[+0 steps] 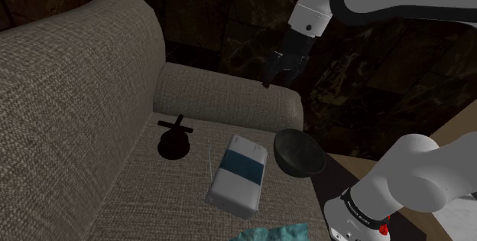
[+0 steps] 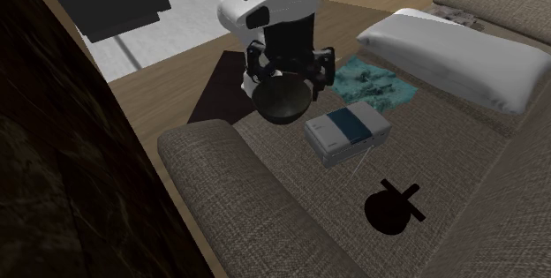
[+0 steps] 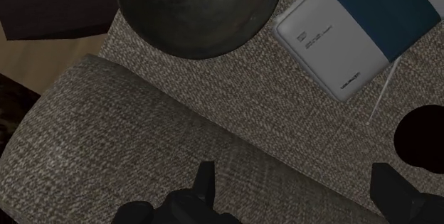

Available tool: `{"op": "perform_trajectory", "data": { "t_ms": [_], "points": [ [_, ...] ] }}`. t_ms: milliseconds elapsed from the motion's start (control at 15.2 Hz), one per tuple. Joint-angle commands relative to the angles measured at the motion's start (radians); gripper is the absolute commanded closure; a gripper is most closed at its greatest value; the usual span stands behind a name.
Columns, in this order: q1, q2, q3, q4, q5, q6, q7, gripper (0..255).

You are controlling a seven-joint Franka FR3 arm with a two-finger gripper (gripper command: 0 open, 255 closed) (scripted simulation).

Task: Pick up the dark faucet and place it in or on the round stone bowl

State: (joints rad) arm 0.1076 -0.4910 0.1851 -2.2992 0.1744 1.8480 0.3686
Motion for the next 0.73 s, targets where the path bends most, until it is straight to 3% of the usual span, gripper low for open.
{"op": "perform_trajectory", "data": {
  "t_ms": [0, 660],
  "points": [
    [0.009, 0.051, 0.036, 0.018, -0.002, 0.039, 0.032, 0],
    [0.048, 0.375, 0.202, 0.189, -0.106, 0.193, 0.232, 0]
  ]
}}
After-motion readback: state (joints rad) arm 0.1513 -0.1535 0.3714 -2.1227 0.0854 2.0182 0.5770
